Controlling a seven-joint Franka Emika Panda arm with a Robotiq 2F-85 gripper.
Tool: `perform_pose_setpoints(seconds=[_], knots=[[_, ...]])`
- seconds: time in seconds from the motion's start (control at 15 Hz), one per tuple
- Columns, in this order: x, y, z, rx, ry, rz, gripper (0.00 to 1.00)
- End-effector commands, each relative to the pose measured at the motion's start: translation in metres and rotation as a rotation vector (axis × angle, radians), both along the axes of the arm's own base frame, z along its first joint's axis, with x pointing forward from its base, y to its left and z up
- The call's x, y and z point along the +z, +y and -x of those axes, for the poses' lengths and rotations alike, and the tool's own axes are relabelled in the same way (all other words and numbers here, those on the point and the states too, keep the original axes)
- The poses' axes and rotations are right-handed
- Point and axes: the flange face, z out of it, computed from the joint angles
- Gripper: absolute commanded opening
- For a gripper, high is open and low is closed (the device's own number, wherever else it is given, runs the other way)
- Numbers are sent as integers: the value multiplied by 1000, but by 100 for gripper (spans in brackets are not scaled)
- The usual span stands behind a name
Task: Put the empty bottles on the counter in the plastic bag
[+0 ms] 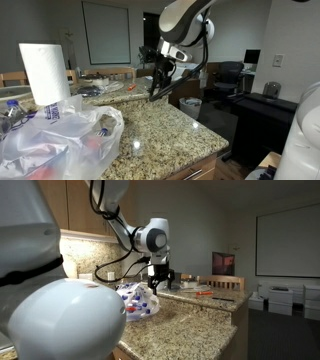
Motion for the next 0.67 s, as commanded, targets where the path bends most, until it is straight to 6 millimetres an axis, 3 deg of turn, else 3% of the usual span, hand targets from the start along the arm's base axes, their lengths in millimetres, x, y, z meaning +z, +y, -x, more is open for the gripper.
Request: perform_pose_setpoints(seconds=[0.0, 0.2, 0.6], knots=[[47, -37, 23, -50, 94, 10, 100], [66, -37, 28, -58, 143, 8, 100], [66, -36, 27, -47, 130, 2, 100]])
